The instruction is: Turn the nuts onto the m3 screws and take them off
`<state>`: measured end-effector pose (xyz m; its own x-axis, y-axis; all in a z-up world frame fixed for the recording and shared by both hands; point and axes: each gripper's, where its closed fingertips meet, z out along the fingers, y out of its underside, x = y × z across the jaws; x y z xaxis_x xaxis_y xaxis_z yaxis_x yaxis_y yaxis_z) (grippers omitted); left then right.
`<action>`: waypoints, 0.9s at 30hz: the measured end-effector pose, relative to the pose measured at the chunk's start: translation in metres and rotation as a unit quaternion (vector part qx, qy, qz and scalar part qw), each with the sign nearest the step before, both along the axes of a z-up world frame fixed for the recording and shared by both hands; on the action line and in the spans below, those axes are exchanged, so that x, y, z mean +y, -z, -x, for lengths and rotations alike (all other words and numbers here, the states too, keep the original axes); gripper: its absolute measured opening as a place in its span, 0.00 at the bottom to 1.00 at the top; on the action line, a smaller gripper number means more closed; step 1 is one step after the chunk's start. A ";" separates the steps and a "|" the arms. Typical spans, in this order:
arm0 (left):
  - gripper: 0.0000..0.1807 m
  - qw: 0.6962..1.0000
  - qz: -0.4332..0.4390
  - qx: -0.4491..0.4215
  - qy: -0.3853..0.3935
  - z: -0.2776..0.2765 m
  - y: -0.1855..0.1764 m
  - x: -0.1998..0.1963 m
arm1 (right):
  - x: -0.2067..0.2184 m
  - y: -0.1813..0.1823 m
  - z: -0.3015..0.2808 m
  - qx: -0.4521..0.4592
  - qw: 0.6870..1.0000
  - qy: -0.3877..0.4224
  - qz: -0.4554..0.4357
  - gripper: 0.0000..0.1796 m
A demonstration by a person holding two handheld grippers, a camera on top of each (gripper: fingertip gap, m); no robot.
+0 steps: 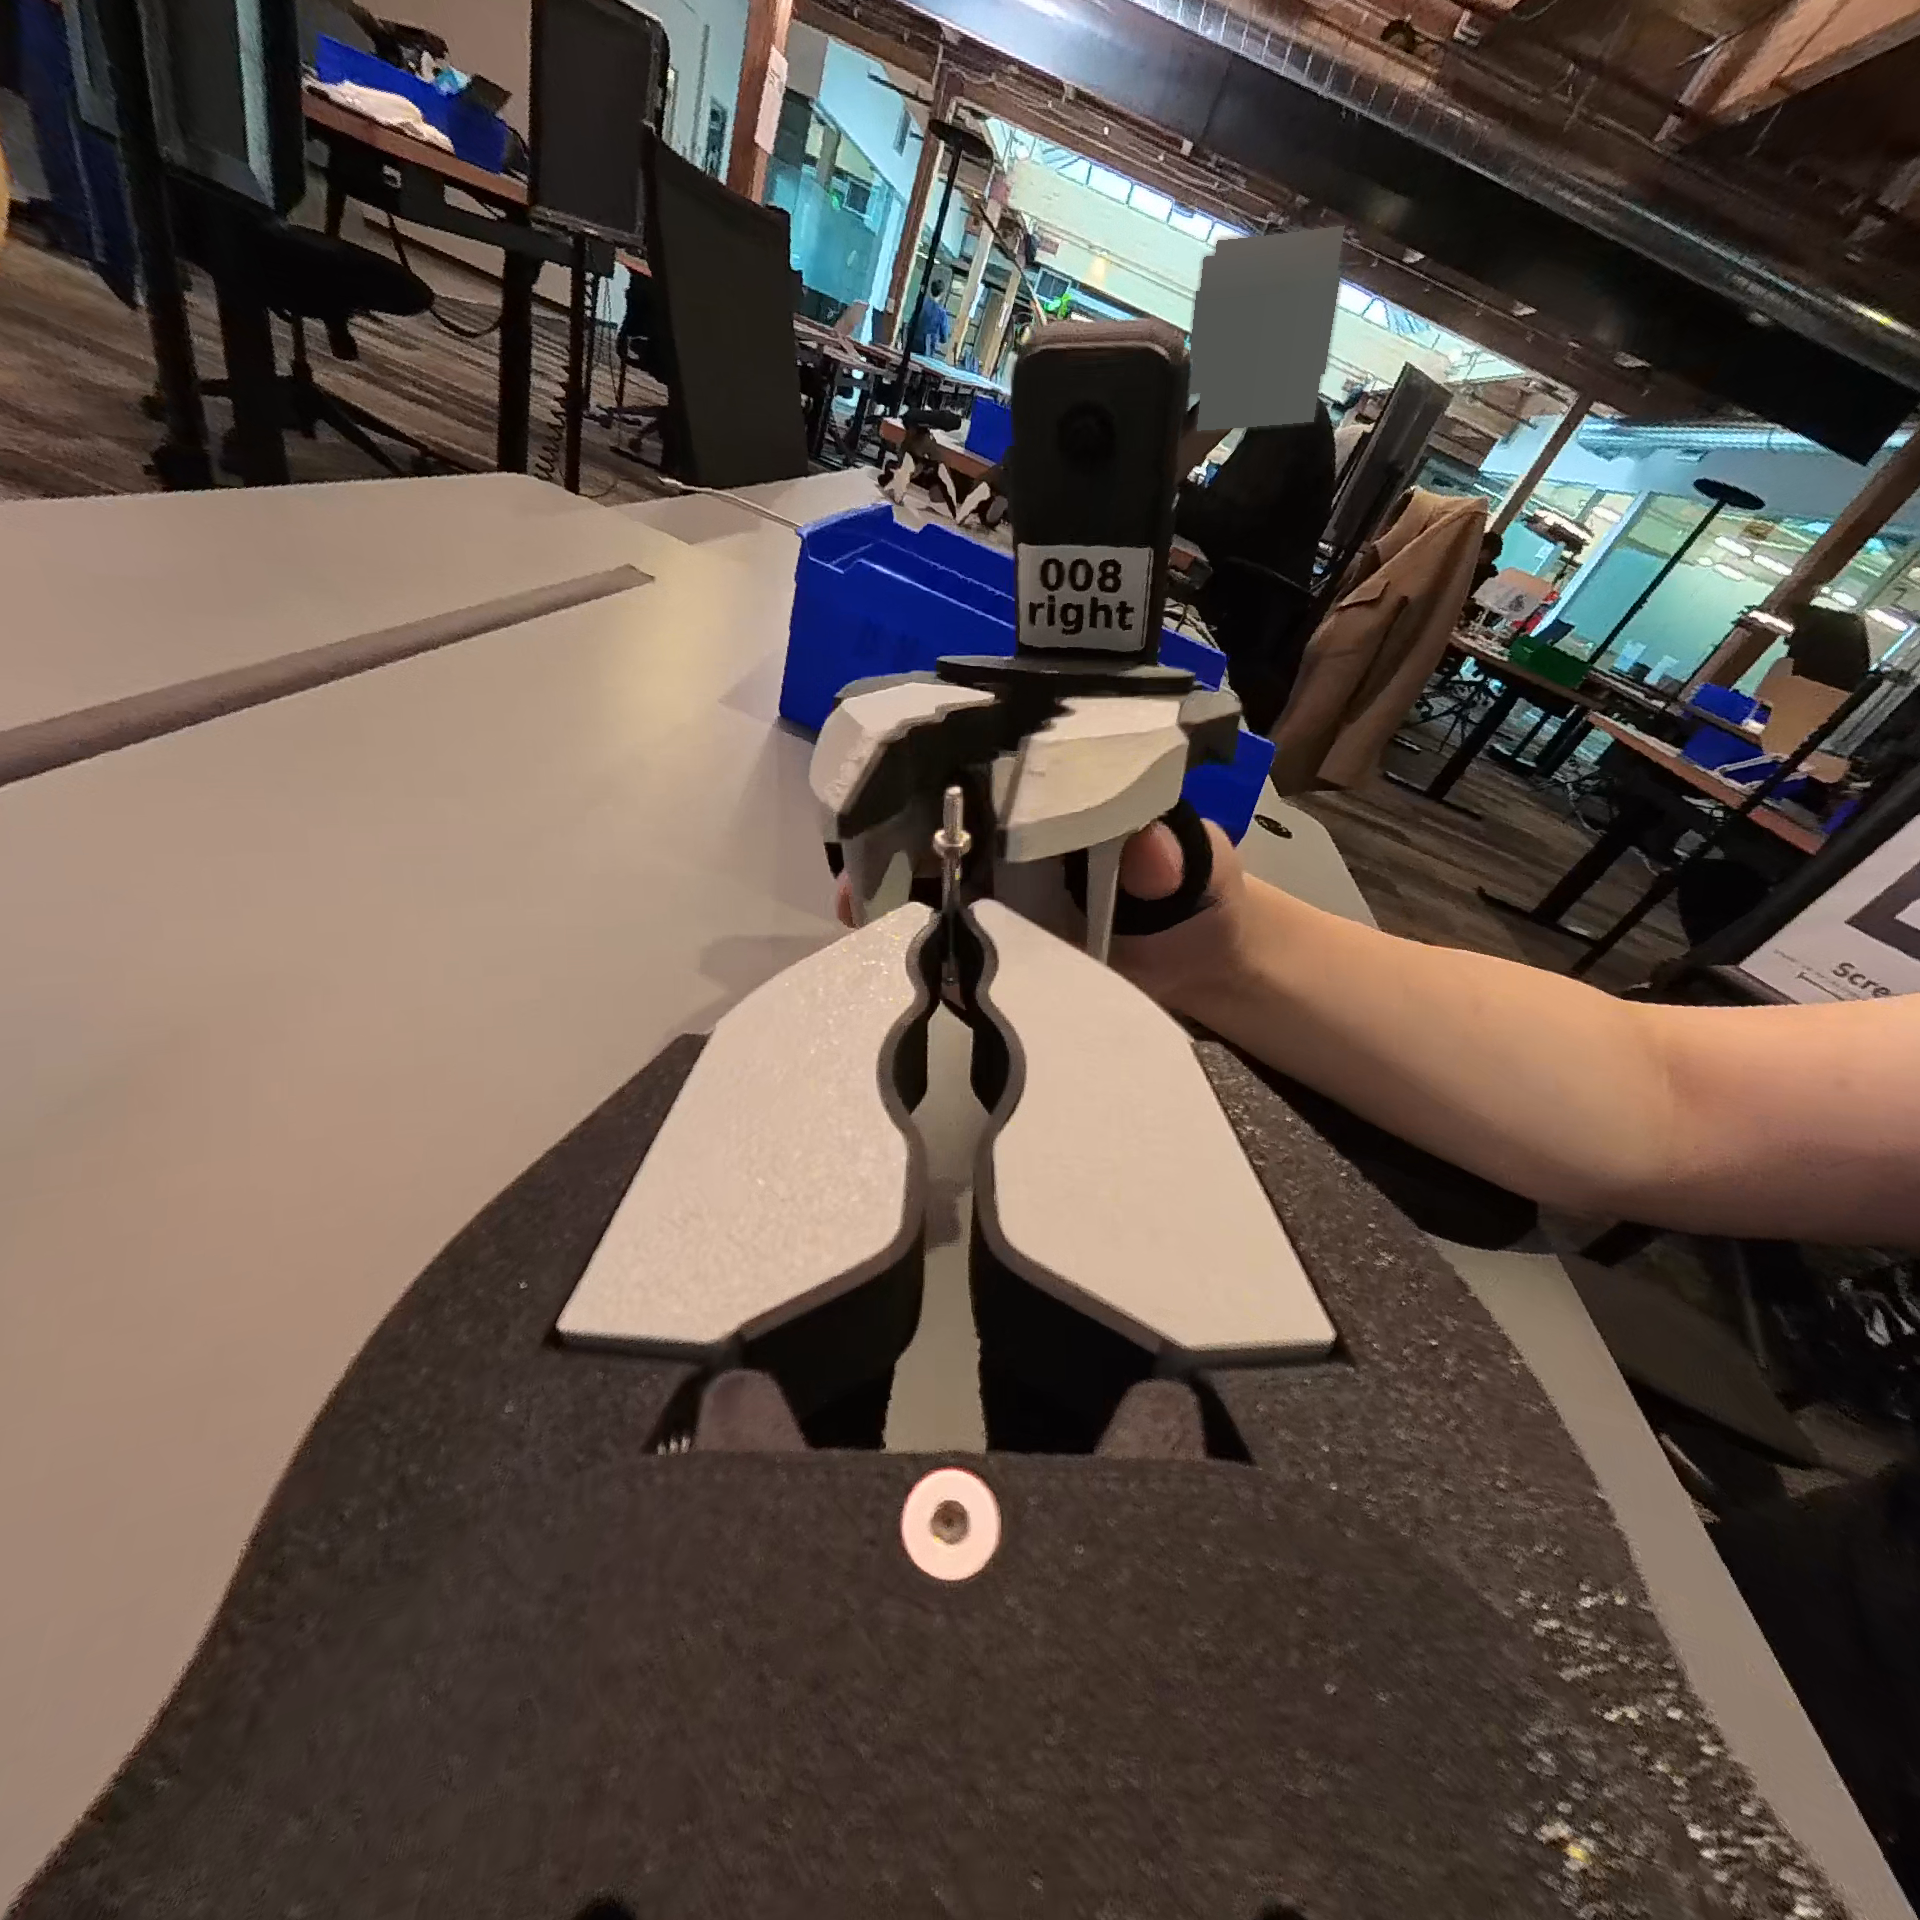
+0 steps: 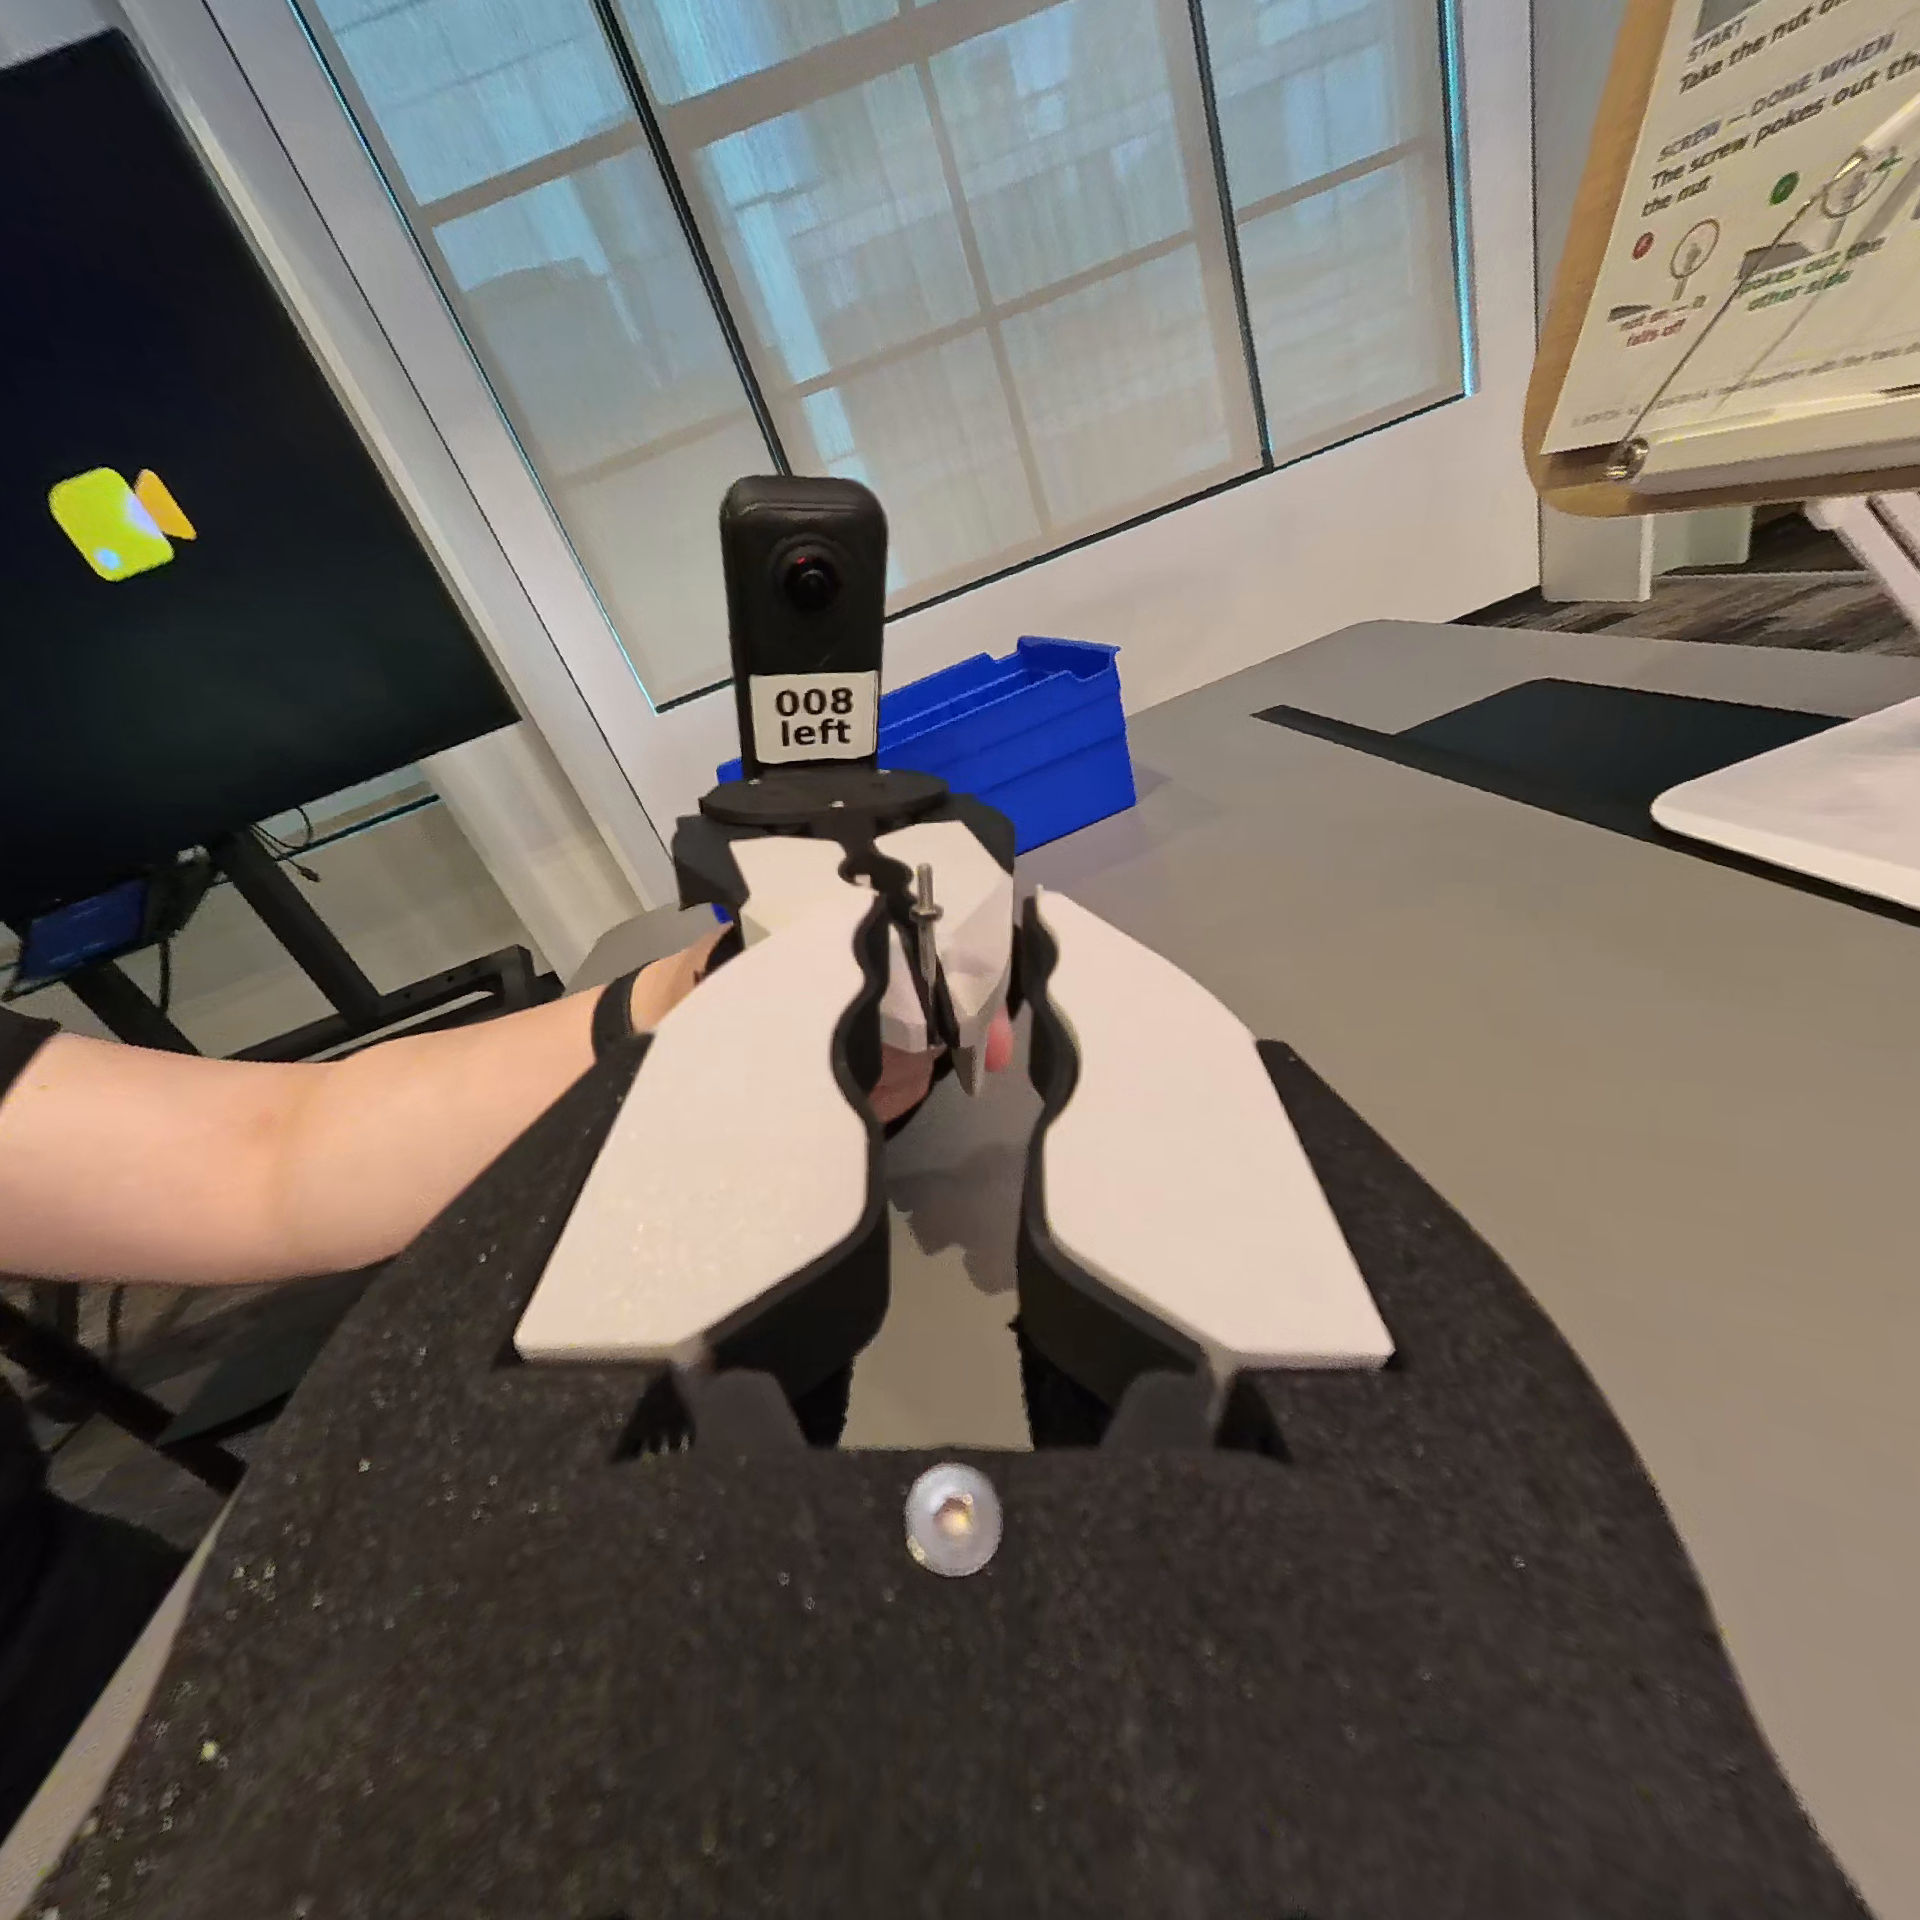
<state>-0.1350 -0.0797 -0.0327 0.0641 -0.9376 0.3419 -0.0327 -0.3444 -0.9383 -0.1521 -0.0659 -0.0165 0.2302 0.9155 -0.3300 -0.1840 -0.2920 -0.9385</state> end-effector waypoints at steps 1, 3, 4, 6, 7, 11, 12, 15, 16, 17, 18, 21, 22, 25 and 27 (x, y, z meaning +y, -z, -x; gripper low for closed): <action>0.01 1.000 0.001 0.000 0.000 0.000 0.000 0.000 | 0.000 0.001 0.000 -0.004 1.000 0.001 -0.001 0.13; 0.01 1.000 0.003 0.000 0.001 0.001 0.000 0.000 | 0.000 0.001 0.002 -0.004 1.000 0.000 0.001 0.10; 0.01 1.000 0.003 0.002 0.002 0.001 0.001 0.000 | 0.001 0.002 0.001 -0.003 1.000 0.001 0.002 0.09; 0.01 1.000 0.002 0.006 0.000 0.001 0.002 0.001 | 0.001 0.003 -0.001 -0.001 1.000 -0.002 0.006 0.09; 0.01 1.000 0.003 0.005 0.001 0.002 0.002 0.001 | 0.003 0.003 -0.004 0.001 1.000 0.001 0.010 0.08; 0.01 1.000 0.005 0.006 0.000 0.002 0.002 0.002 | 0.006 0.001 -0.012 0.015 1.000 0.004 0.014 0.07; 0.01 1.000 0.007 0.007 0.002 0.002 0.003 0.001 | 0.003 -0.001 -0.010 0.018 1.000 -0.003 0.010 0.07; 0.01 1.000 0.005 0.010 0.006 0.001 0.004 0.000 | -0.004 0.000 0.002 -0.002 1.000 -0.014 -0.006 0.07; 0.01 1.000 0.004 0.011 0.007 0.000 0.004 -0.001 | -0.005 0.002 0.005 -0.013 1.000 -0.015 -0.008 0.07; 0.01 1.000 0.002 0.012 0.008 0.000 0.003 -0.001 | -0.004 0.004 0.005 -0.021 1.000 -0.012 -0.009 0.07; 0.01 1.000 0.000 0.013 0.007 0.000 0.003 -0.002 | -0.002 0.005 0.004 -0.022 1.000 -0.006 -0.009 0.07; 0.01 1.000 0.002 0.013 0.002 0.001 0.003 0.000 | 0.002 0.006 -0.005 -0.011 1.000 -0.003 0.003 0.06; 0.01 1.000 0.004 0.012 0.005 0.001 0.003 0.000 | 0.005 0.006 -0.009 -0.009 1.000 0.007 0.003 0.06; 0.01 1.000 0.004 0.015 0.006 0.001 0.004 0.000 | 0.000 -0.002 -0.009 0.009 1.000 -0.006 -0.002 0.06; 0.01 1.000 0.003 0.017 0.009 0.000 0.005 -0.002 | -0.004 -0.003 -0.004 0.002 1.000 -0.012 -0.010 0.07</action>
